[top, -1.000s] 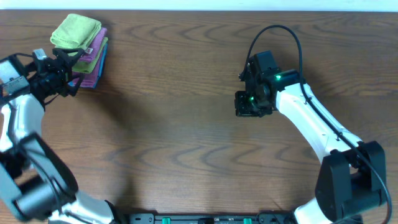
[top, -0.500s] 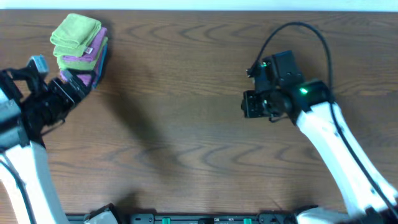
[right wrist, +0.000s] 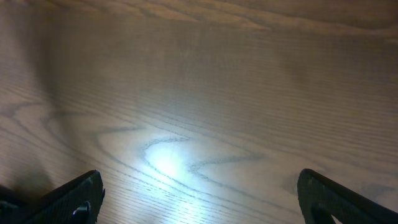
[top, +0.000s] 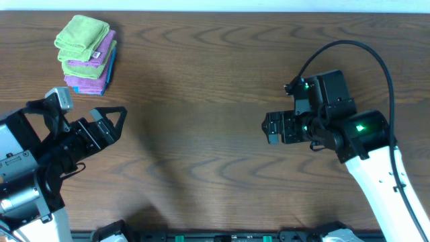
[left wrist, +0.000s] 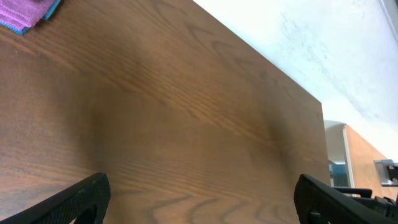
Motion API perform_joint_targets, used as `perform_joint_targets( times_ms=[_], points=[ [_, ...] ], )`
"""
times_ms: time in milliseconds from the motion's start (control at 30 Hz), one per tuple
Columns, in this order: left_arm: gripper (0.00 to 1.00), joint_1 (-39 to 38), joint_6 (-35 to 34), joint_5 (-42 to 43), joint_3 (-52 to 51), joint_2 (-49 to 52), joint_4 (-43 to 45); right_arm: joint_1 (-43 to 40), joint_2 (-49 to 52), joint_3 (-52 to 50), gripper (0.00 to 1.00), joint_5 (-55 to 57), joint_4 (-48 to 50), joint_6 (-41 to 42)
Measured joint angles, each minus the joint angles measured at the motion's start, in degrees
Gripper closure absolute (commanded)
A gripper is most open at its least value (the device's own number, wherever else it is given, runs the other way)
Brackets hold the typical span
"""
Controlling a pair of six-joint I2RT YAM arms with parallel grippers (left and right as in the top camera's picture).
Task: Fold the cloth
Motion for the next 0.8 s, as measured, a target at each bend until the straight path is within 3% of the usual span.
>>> perform_joint_targets(
  times_ms=[433, 633, 800],
  points=[
    [0.05, -0.9, 0.2, -2.3, 0.0, -0.2, -0.3, 0.0, 0.0, 0.0, 0.01, 0.2, 0.0, 0.0],
    [0.05, -12.7, 1.3, -18.8, 0.0, -6.0, 1.9, 0.0, 0.0, 0.0, 0.01, 0.2, 0.0, 0.0],
    [0.05, -21.3, 7.8, -33.3, -5.7, -15.2, 9.9, 0.0, 0.0, 0.0, 0.01, 0.2, -0.1, 0.0]
  ],
)
